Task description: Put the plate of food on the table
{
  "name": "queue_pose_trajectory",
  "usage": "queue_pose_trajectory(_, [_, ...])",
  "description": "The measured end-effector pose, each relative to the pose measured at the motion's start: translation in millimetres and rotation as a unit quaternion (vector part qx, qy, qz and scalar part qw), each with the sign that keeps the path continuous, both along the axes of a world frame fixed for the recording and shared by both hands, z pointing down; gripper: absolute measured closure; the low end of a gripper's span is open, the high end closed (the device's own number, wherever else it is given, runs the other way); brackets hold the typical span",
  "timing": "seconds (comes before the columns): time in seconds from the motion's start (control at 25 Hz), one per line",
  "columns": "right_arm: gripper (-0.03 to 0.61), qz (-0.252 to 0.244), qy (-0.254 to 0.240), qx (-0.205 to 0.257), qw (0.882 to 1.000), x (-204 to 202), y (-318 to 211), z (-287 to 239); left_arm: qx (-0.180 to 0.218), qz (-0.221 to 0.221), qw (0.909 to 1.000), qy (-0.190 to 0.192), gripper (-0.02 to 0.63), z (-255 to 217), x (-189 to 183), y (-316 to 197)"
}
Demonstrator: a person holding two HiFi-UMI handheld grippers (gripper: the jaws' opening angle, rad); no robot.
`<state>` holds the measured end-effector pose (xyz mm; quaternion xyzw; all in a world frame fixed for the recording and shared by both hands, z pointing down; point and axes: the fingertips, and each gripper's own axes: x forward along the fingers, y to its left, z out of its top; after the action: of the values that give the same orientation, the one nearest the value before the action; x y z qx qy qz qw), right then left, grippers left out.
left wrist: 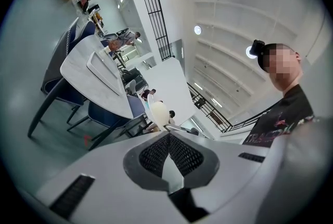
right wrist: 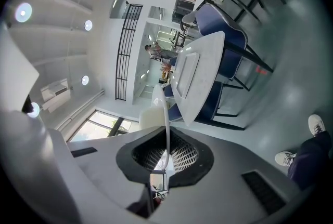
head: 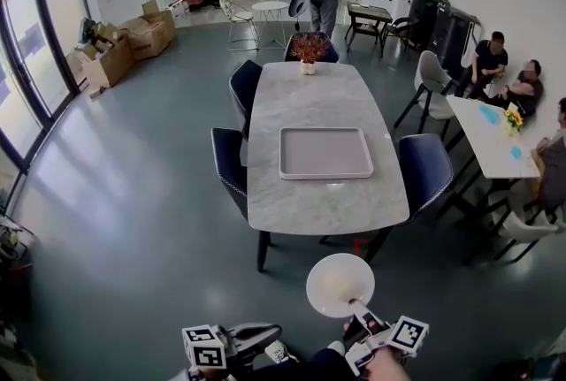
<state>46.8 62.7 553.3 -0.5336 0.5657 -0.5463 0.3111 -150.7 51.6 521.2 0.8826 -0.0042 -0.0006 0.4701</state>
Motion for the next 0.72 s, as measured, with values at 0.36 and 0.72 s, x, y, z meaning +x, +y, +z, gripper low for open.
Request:
queue_pose_trajectory(0.36, [0.56, -0.041, 0.057, 0.017, 0.997, -11, -50, -13, 0.004, -0.029, 0.9995, -0.008, 0.607, 1, -19, -25])
queue_pose_trajectory(0.72, [0.56, -0.058, 0.048, -0.027, 0.997, 4, -94, -4, 0.002, -0.082, 0.9966, -0.011, 0.607, -3, -17, -56])
